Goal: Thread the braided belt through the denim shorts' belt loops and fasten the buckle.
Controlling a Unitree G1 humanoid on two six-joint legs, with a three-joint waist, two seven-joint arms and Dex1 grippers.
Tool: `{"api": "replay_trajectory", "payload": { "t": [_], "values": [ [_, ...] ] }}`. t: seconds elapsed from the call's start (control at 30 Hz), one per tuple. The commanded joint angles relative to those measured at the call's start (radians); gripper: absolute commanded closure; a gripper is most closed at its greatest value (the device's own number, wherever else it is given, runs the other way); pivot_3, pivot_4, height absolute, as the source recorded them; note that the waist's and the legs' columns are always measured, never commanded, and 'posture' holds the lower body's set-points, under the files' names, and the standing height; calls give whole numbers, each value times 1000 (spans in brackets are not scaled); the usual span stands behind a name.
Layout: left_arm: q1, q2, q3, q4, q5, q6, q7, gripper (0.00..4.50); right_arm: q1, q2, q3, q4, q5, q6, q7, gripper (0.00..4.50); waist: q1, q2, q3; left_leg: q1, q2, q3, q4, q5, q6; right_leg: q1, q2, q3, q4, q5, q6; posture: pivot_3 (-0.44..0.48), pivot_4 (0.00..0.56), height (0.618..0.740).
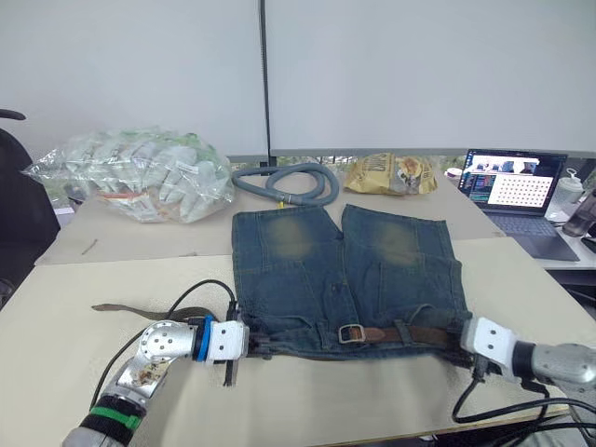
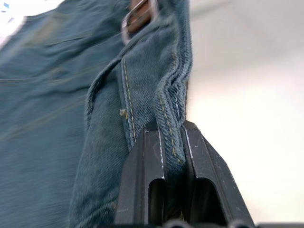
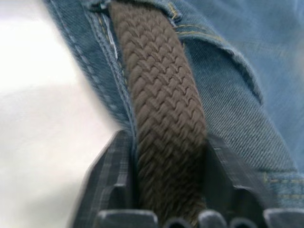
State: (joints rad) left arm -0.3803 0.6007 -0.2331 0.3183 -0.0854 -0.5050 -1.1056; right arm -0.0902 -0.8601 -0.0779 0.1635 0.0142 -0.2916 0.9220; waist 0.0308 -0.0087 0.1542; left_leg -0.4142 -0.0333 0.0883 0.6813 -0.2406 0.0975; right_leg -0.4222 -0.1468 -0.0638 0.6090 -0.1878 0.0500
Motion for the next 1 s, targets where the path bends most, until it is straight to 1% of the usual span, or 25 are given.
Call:
{"api": "replay_trajectory", "payload": {
  "t": [0.03, 0.1, 0.13, 0.3, 0.33, 0.37, 0.43, 0.5, 0.53, 0.6, 0.63, 0.73, 0.8, 0.87, 0.9, 0.93, 1.0],
  "values": [
    [-72, -16, 43, 131, 84, -40, 133, 4500, -122, 23, 38, 122, -102, -106, -104, 3941, -4, 0, 0, 0, 0, 0, 0, 0, 0, 0, 0, 0, 0, 0, 0, 0, 150, 740],
    [-124, -22, 38, 213, 145, -70, 211, 4500, -209, 47, 77, 205, -142, -132, -135, 4467, -9, 0, 0, 0, -1, 0, 0, 1, 2, 0, 0, 0, 1, 1, 1, 0, 150, 740],
    [-158, -25, 33, 264, 178, -78, 255, 4500, -260, 66, 97, 252, -158, -139, -152, 4497, -11, -1, 1, 0, -1, 0, 0, 4, 6, 0, 1, -1, 0, 1, 1, 0, 150, 740],
    [-302, -37, 7, 480, 313, -103, 452, 4500, -420, 130, 141, 415, -196, -142, -222, 4497, -18, -2, 1, -1, -1, 0, 0, 5, 6, 0, 1, -2, 1, 1, 1, 0, 150, 740],
    [-321, -41, 6, 511, 325, -106, 476, 4500, -436, 137, 141, 434, -197, -142, -233, 4497, -19, -2, 1, -1, -1, 0, 0, 5, 5, 0, 0, -2, 1, 1, 1, 0, 150, 740],
    [-333, -49, 10, 533, 317, -126, 477, 4500, -445, 136, 146, 447, -198, -151, -234, 4497, -19, -2, 1, -1, -1, 0, 0, 7, 2, 0, 0, -2, 1, 1, 1, 0, 150, 740],
    [-346, -57, 12, 563, 308, -158, 476, 4500, -454, 132, 156, 463, -199, -168, -232, 4497, -19, -2, 1, -2, -2, 0, 0, 8, 1, 0, 0, -2, 1, 1, 1, 0, 150, 740],
    [-317, -46, 8, 543, 271, -217, 410, 4500, -416, 98, 146, 430, -182, -188, -207, 4497, -19, -2, 1, -2, -2, 1, 0, 7, 1, 0, -1, -2, 1, 1, 2, 0, 150, 740],
    [-278, -32, 5, 506, 215, -251, 327, 4500, -370, 65, 134, 389, -161, -209, -176, 4497, -18, -2, 1, -2, -2, 1, 0, 7, 1, -1, -1, -3, 1, 1, 2, 0, 150, 740],
    [-223, 0, 10, 456, 157, -320, 260, 4500, -285, 16, 110, 311, -95, -247, -114, 4497, -17, -2, 1, -3, -3, 1, -1, 6, 1, -1, -3, -3, 0, 1, 3, 0, 150, 740],
    [-190, 13, 13, 419, 103, -327, 201, 4500, -237, -9, 107, 265, -57, -256, -71, 4497, -18, -2, 1, -3, -3, 1, -1, 4, 0, -1, -4, -3, 0, 1, 3, 0, 150, 740],
    [-138, 38, 13, 360, 24, -317, 104, 4500, -145, -49, 106, 179, 19, -242, 7, 4497, -23, -1, 1, -2, -2, 1, -1, 0, -1, -1, -8, -4, -2, 1, 3, 0, 150, 740],
    [-90, 59, 1, 313, -24, -269, 18, 4500, -81, -51, 92, 132, 63, -179, 22, 4497, -24, -2, 1, -2, -2, 2, -1, 0, -2, -1, -9, -5, -2, 1, 3, 0, 150, 740],
    [-61, 65, -4, 270, -63, -224, -40, 4500, -55, -49, 80, 110, 74, -151, 15, 4497, -26, -2, 1, -1, -1, 2, 0, -5, -3, 1, -8, -5, -2, 1, 3, 0, 150, 740],
    [-51, 64, -7, 240, -84, -189, -68, 4500, -55, -47, 76, 106, 74, -146, 8, 4497, -26, -1, 1, 0, -1, 2, 0, -7, 0, 1, -8, -5, -1, 1, 3, 0, 150, 740],
    [-42, 64, -9, 210, -106, -152, -95, 4500, -55, -45, 75, 99, 94, -128, 22, 4497, -25, -1, 1, 1, -1, 2, 0, -7, 0, 0, -8, -5, 0, 1, 3, 0, 150, 740],
    [-25, 63, -3, 142, -157, -53, -136, 4500, -51, -52, 63, 76, 148, -82, 65, 3454, -23, -2, 1, 3, 0, 2, 1, -7, -1, 0, -7, -5, 0, 1, 2, 0, 150, 740]
  ]
}}
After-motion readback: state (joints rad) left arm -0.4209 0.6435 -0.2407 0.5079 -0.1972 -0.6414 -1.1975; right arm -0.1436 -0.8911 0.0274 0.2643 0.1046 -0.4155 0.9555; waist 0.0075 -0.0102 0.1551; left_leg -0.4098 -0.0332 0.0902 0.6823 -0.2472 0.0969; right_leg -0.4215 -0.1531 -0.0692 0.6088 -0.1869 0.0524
